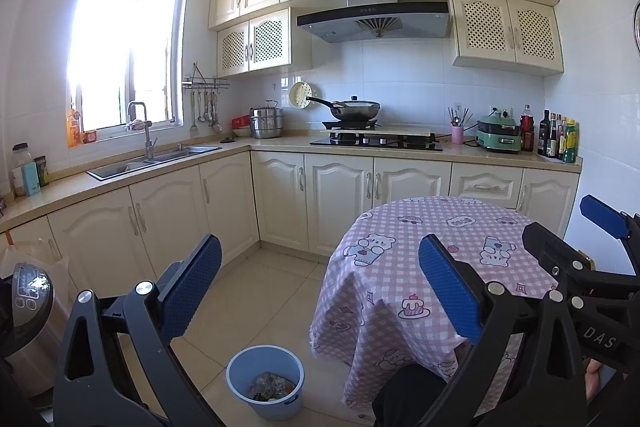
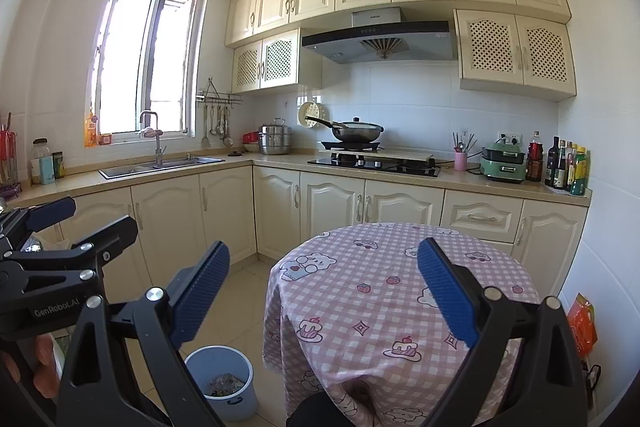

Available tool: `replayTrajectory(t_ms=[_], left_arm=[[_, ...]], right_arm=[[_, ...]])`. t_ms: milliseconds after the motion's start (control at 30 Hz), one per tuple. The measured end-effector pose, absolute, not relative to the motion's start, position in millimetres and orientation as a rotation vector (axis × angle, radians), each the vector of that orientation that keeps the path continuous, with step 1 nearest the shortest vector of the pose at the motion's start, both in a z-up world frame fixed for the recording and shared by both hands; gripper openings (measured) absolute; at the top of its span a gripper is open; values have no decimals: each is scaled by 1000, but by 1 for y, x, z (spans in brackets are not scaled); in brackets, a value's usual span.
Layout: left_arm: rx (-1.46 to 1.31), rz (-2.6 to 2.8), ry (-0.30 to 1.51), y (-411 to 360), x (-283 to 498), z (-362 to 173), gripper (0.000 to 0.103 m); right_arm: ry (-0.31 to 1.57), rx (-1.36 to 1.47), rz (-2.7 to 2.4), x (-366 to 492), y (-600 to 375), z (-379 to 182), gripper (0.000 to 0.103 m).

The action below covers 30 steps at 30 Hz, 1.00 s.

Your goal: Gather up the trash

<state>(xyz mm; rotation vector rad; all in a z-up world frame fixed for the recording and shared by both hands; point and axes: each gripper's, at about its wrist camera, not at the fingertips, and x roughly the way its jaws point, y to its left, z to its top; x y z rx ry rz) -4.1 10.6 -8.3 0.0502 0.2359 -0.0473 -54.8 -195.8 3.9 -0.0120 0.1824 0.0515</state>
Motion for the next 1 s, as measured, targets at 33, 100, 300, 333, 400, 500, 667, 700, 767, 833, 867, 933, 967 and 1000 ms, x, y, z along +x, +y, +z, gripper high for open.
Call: replayTrajectory(t_ms=[33,100,300,333,400,500,667,700,767,833,867,933,967,1000], left_arm=[[51,-45,238,11,-2,-9,96],[52,-40,245,11,4,-11,96],[47,-32,261,13,24,-15,96],[46,-31,267,13,28,-16,96],[49,-28,275,13,33,-18,96],[53,-19,292,12,43,-21,96],[51,1,325,14,60,-27,96],[52,5,332,14,63,-28,96],[55,16,354,14,71,-34,96],[54,28,376,16,80,-40,96],[54,36,394,17,86,-44,96],[56,53,429,20,97,-54,96],[58,64,452,22,103,-60,96],[60,74,473,24,109,-66,96]], right_arm=[[184,-14,54,-52,-195,3,93],[186,-21,58,-45,-195,2,93],[210,-26,71,-20,-194,-4,93],[215,-27,73,-15,-194,-5,93],[224,-29,79,-7,-192,-6,93],[235,-29,88,6,-190,-8,93],[261,-28,104,27,-190,-16,93],[265,-28,106,32,-191,-17,93],[279,-33,108,42,-191,-21,93],[292,-37,109,52,-192,-25,93],[304,-42,107,60,-193,-29,93],[320,-53,101,73,-195,-35,93],[334,-67,89,83,-199,-40,93],[349,-77,77,91,-202,-44,93]])
